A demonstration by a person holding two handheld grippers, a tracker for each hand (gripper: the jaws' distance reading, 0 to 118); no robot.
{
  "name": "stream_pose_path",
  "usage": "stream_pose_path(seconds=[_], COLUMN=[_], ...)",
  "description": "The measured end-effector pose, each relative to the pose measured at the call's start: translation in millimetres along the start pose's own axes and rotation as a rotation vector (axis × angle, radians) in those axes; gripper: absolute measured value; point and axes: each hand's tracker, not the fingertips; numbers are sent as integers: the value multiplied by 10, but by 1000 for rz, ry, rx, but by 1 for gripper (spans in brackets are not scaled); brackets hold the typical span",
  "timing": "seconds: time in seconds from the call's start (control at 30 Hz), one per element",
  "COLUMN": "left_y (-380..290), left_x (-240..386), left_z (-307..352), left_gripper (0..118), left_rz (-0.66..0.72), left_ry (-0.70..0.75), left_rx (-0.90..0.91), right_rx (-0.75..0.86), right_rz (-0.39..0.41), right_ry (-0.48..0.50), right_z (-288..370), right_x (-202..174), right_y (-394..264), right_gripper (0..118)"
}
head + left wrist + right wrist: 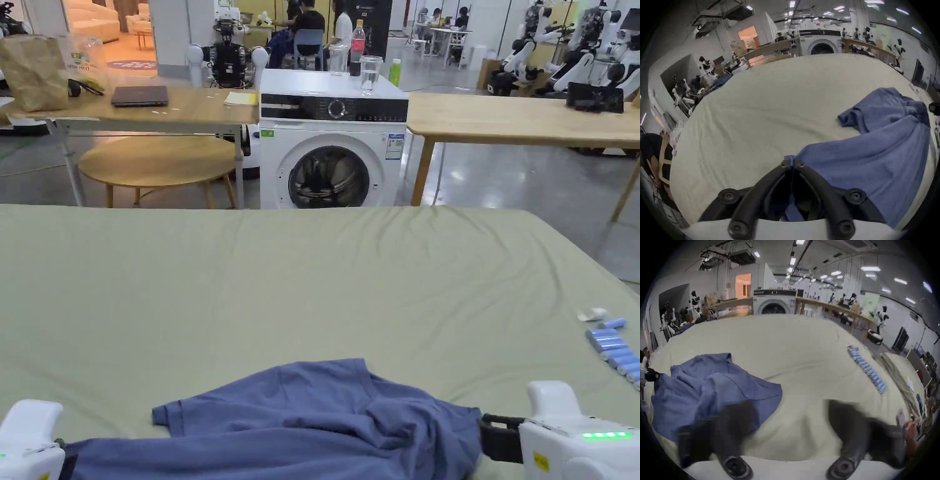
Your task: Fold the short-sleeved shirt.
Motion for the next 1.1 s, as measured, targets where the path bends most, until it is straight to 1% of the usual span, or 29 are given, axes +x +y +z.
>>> stream_pose_path(seconds=[0.03, 0.1, 0.13, 0.2, 0.23, 0.3, 0.33, 0.37, 0.4, 0.43, 0.47, 0.5, 0.53, 0.6, 0.63, 0.67, 0.73, 0.77, 0.83, 0.9, 1.0, 1.1], left_y=[26, 61, 88, 109, 112, 132, 129, 127, 133, 129, 127, 124, 126, 135, 141, 156, 204, 247, 351, 516, 785, 1138], left_x=[-3, -11, -32, -21, -19, -40, -39, -42, -66, -77, -80, -87, -107, -131, -134, -149, -198, -238, -318, -411, -567, -756], left_z=[47, 125, 124, 157, 170, 125, 123, 121, 72, 60, 59, 62, 53, 104, 156, 202, 366, 468, 656, 880, 1174, 1490], left_gripper=[0, 0, 0, 0, 0, 0, 0, 0, 0, 0, 0, 0, 0, 0, 0, 0, 0, 0, 0, 0, 0, 0], left_rz=[5, 27, 26, 17, 17, 20, 17, 18, 21, 25, 23, 22, 28, 41, 38, 31, 26, 21, 13, -16, -26, -28], left_ry=[0, -19, -20, -17, -17, -22, -18, -16, -18, -15, -5, 1, 2, 0, 9, 17, 29, 29, 53, 101, 135, 196], left_rx=[3, 10, 9, 8, 8, -1, -4, -10, -14, -16, -19, -18, -14, -3, 10, 29, 56, 74, 130, 176, 238, 318], right_rx=[10, 9, 1, -54, -84, -113, -106, -116, -121, -104, -97, -84, -71, -82, -72, -27, 31, 72, 150, 232, 326, 414], right_rz=[8, 49, 64, 77, 92, 164, 152, 60, -15, -39, -19, -4, 16, 2, 2, 14, -28, -35, -11, 29, 92, 111], right_ry=[0, -49, -56, -40, -15, 16, 39, 100, 94, 113, 100, 89, 88, 131, 124, 102, 134, 127, 112, 91, 61, 19], right_z=[-97, -281, -394, -593, -649, -704, -695, -683, -665, -617, -572, -519, -453, -331, -259, -141, 114, 275, 595, 937, 1338, 1702], right_x=[-14, -74, -105, -183, -242, -409, -426, -369, -305, -252, -187, -174, -160, -159, -175, -195, -156, -158, -187, -197, -257, -283], right_y=[29, 76, 95, 82, 62, -11, -44, -40, -30, -18, -4, 3, 20, 63, 81, 123, 249, 347, 567, 804, 1147, 1568], right_gripper=[113, 113, 113, 113, 113, 94, 89, 85, 82, 82, 60, 27, 3, 3, 3, 3, 3, 3, 3, 3, 3, 3])
